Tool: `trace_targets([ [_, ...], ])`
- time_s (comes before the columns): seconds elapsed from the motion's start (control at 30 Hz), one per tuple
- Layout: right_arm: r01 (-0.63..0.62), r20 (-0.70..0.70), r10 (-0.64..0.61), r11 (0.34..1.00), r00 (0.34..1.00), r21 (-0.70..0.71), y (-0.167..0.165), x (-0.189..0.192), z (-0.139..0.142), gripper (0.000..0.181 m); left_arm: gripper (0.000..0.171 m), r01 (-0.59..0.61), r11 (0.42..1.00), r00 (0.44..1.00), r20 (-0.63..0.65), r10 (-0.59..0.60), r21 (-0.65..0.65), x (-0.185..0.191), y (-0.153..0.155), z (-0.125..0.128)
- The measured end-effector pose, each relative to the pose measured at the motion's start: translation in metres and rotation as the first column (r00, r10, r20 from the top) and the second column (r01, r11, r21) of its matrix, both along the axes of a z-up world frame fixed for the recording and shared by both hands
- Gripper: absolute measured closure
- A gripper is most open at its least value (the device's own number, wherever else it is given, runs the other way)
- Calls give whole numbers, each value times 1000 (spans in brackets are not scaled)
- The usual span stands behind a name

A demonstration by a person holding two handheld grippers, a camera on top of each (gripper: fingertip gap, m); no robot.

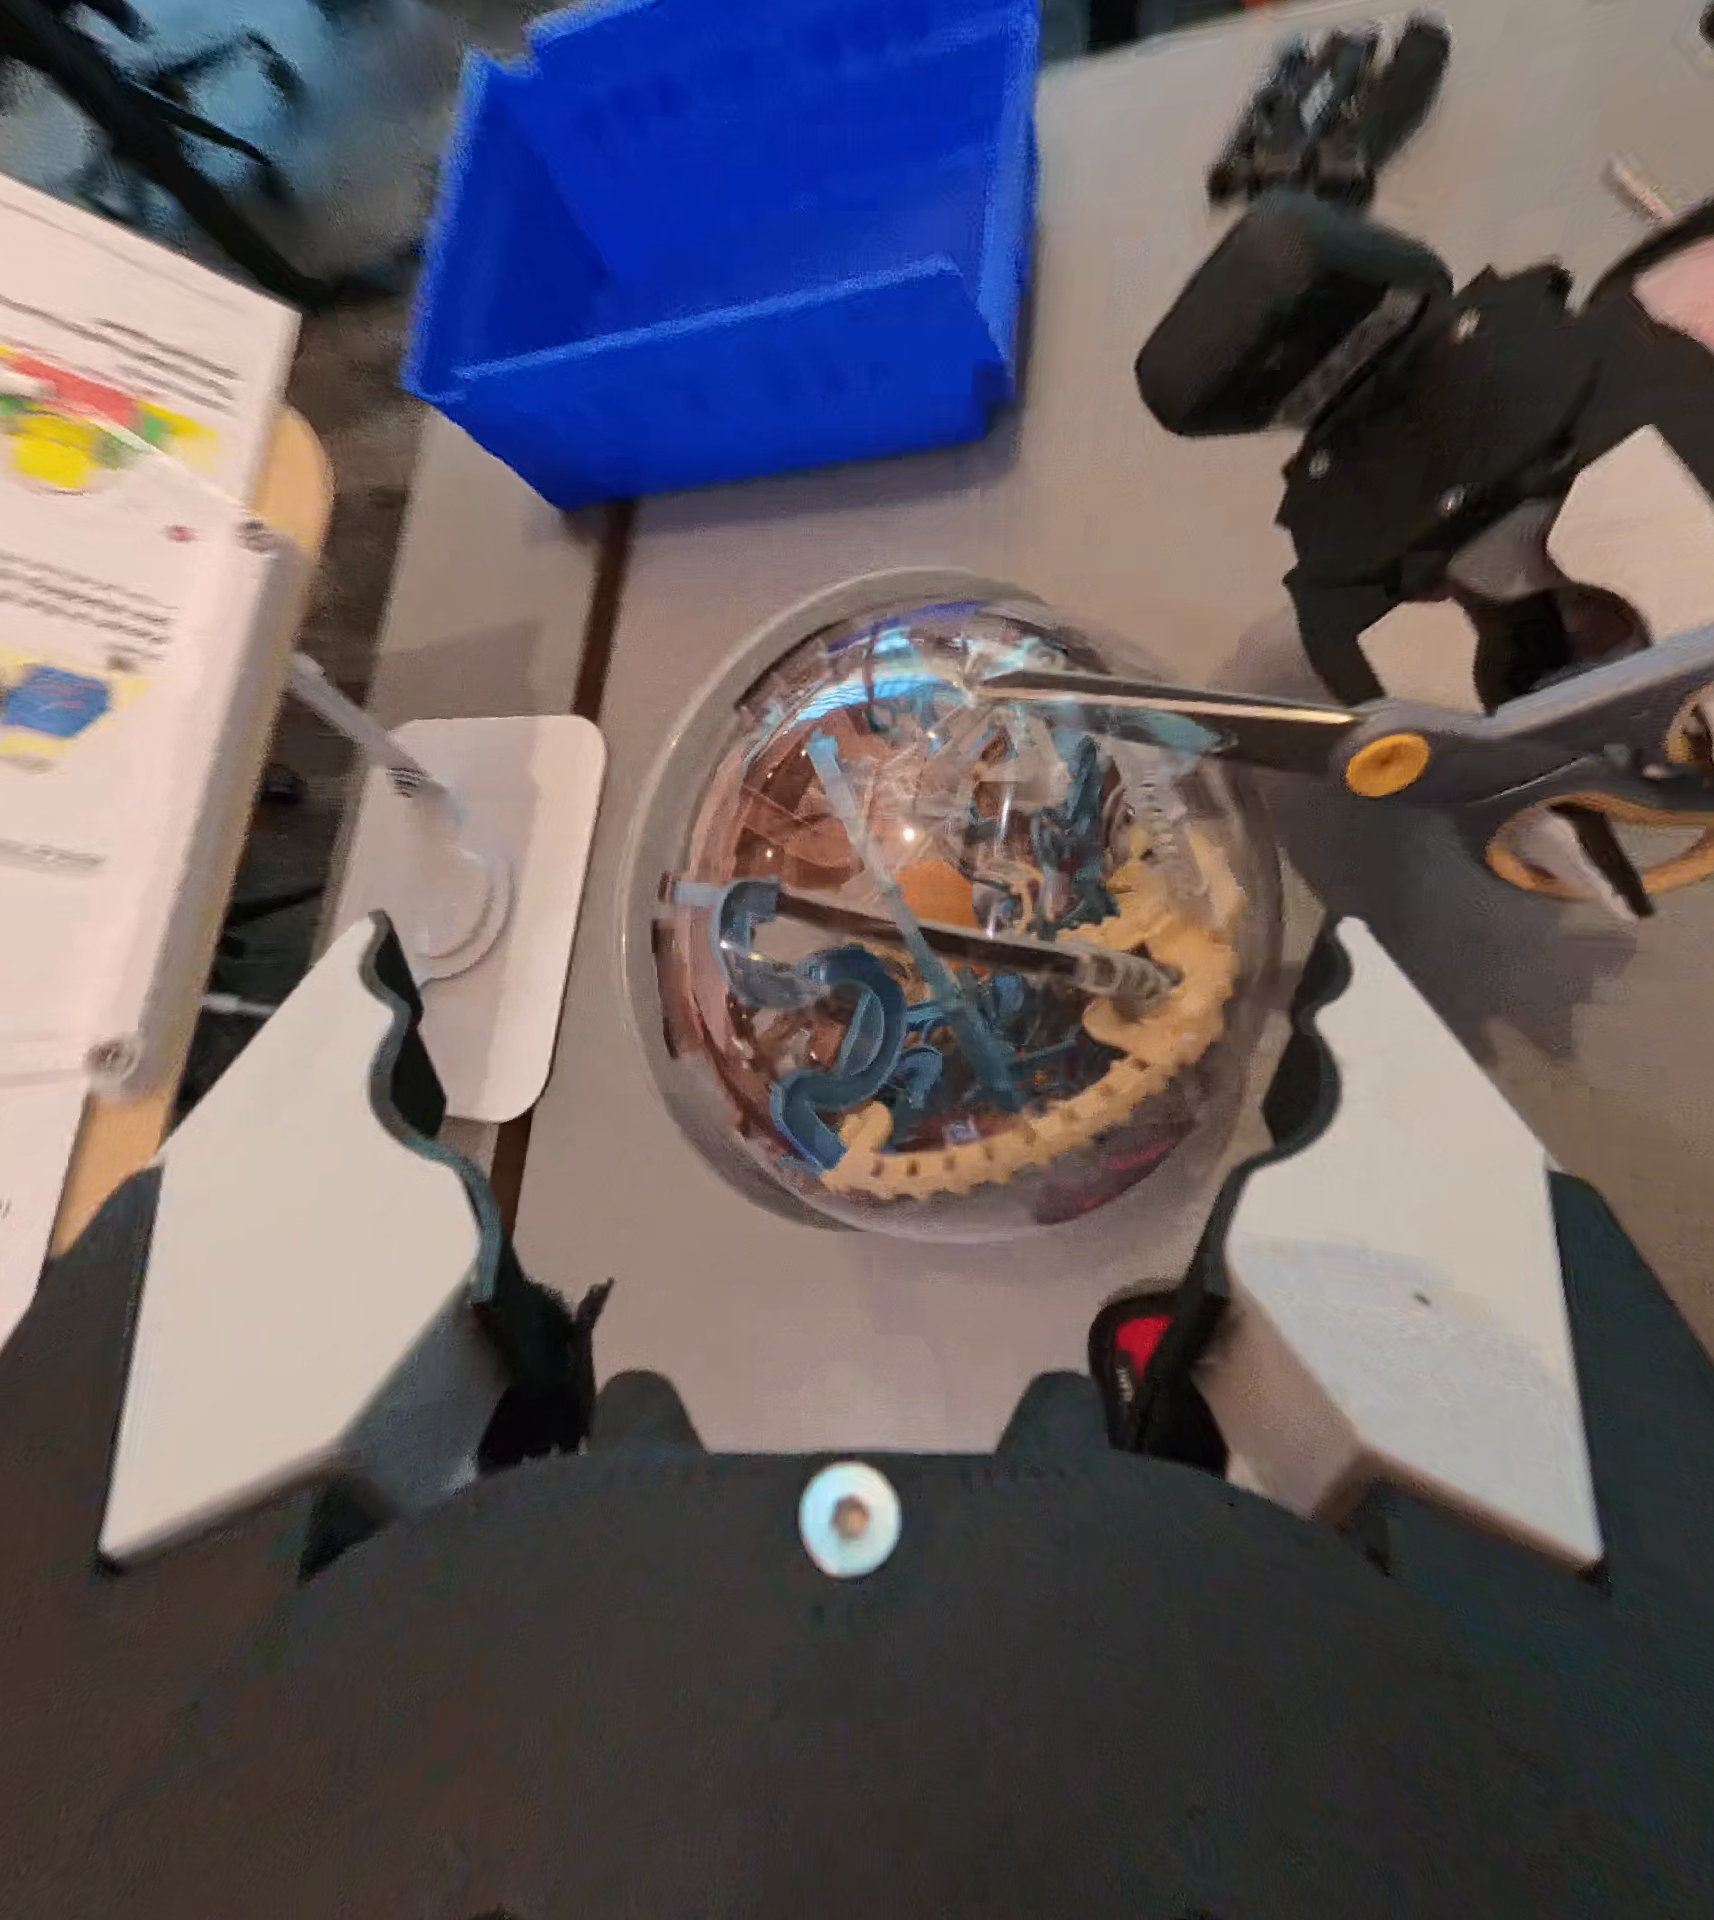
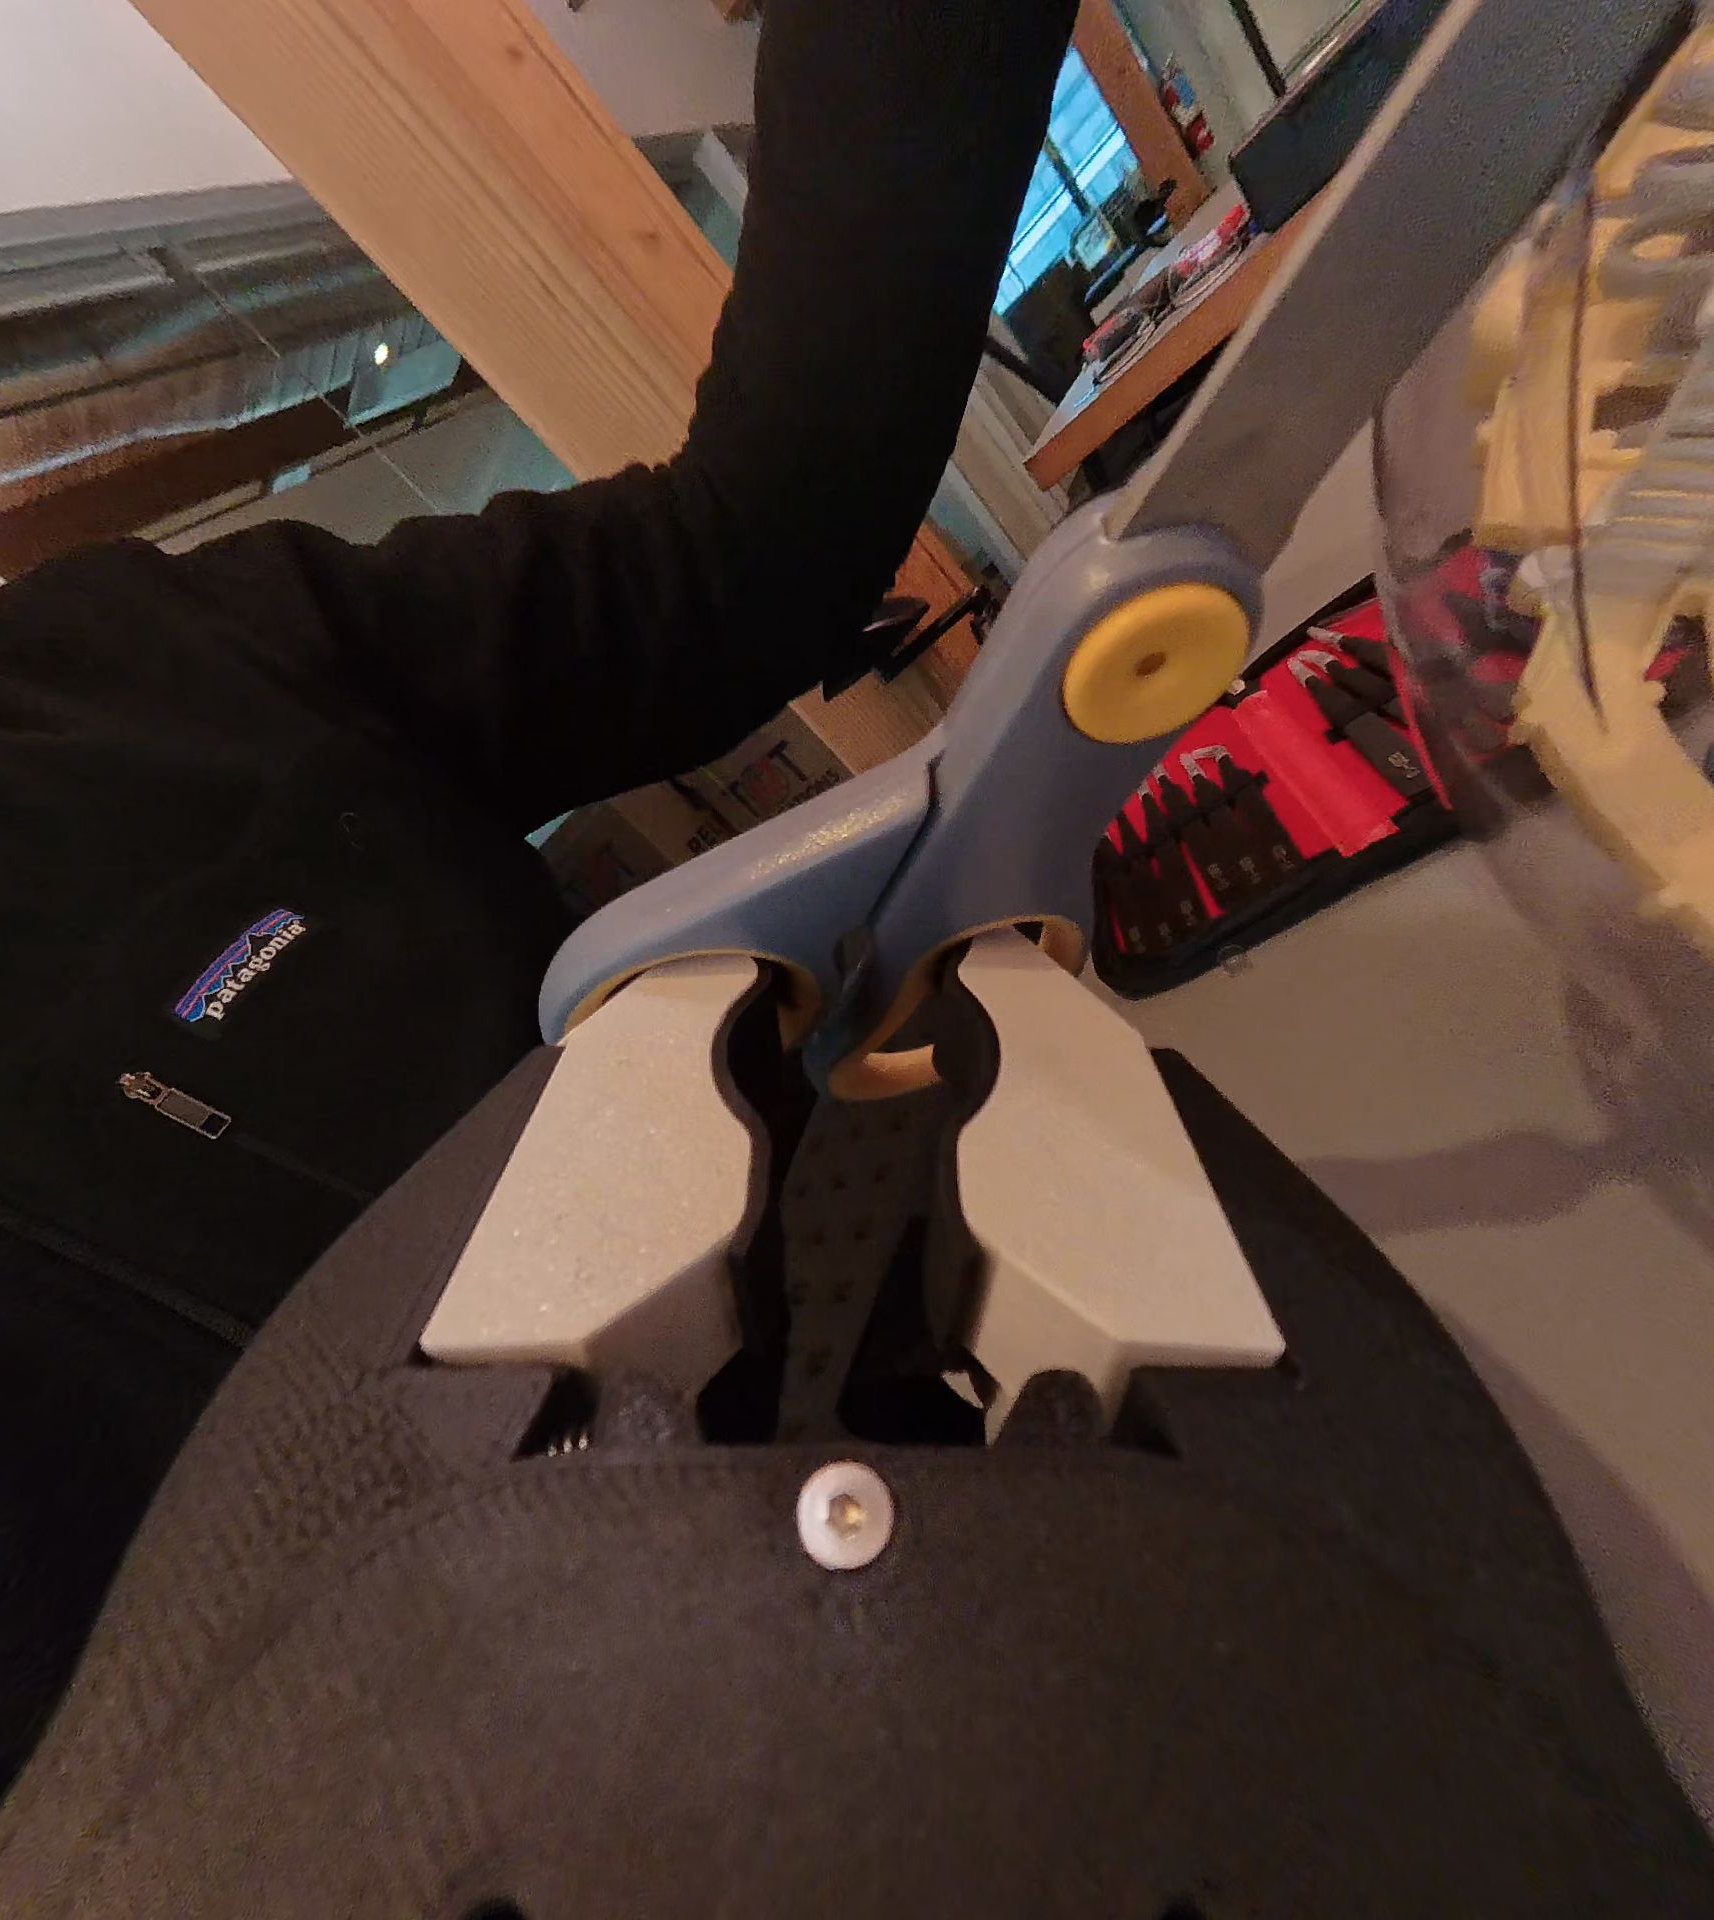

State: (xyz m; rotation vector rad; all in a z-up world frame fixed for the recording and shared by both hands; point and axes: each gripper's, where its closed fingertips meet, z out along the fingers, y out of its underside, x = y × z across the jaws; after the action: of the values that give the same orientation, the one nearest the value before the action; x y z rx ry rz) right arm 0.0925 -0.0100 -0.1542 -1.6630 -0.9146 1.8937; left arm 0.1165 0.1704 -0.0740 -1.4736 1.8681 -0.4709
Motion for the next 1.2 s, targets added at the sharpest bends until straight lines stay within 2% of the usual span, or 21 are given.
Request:
trace_targets([
  [0.13,25,17,-25,1000,1000,-6,-3,12,-7,160,13,100,989,961,-246,-125,-109,35,15,-45],
  [0.23,29,20,-29,1000,999,-6,-6,18,-11,160,16,92,933,900,-372,-227,-347,37,1,-73],
  [0.43,106,-91,-111,993,990,-57,-3,30,-4,159,12,95,902,948,-237,-211,-421,61,-1,-75],
  [0.6,103,-185,-110,994,977,-49,-8,28,5,157,12,98,862,970,-146,-195,-497,66,-11,-74],
  [0.73,81,-245,-98,994,964,-79,-14,18,15,153,12,120,876,970,-133,-204,-466,64,-19,-73],
  [0.83,144,-226,-163,984,960,-101,-8,11,14,144,12,135,897,968,-138,-210,-421,64,-27,-73],
  [0.87,176,-203,-194,979,960,-101,-5,8,12,135,12,144,901,967,-136,-217,-410,63,-29,-73],
  [0.97,204,-243,-238,966,940,-156,4,9,19,92,12,167,917,962,-143,-232,-363,63,-37,-74],
  [1.0,203,-241,-237,966,941,-157,6,10,20,86,12,167,923,962,-148,-230,-347,63,-40,-74],
  [1.17,171,-259,-213,970,942,-175,3,9,25,89,12,170,935,965,-139,-222,-311,63,-48,-74],
  [1.2,156,-274,-201,972,940,-177,2,10,27,97,12,166,936,968,-131,-215,-310,64,-52,-74],
])
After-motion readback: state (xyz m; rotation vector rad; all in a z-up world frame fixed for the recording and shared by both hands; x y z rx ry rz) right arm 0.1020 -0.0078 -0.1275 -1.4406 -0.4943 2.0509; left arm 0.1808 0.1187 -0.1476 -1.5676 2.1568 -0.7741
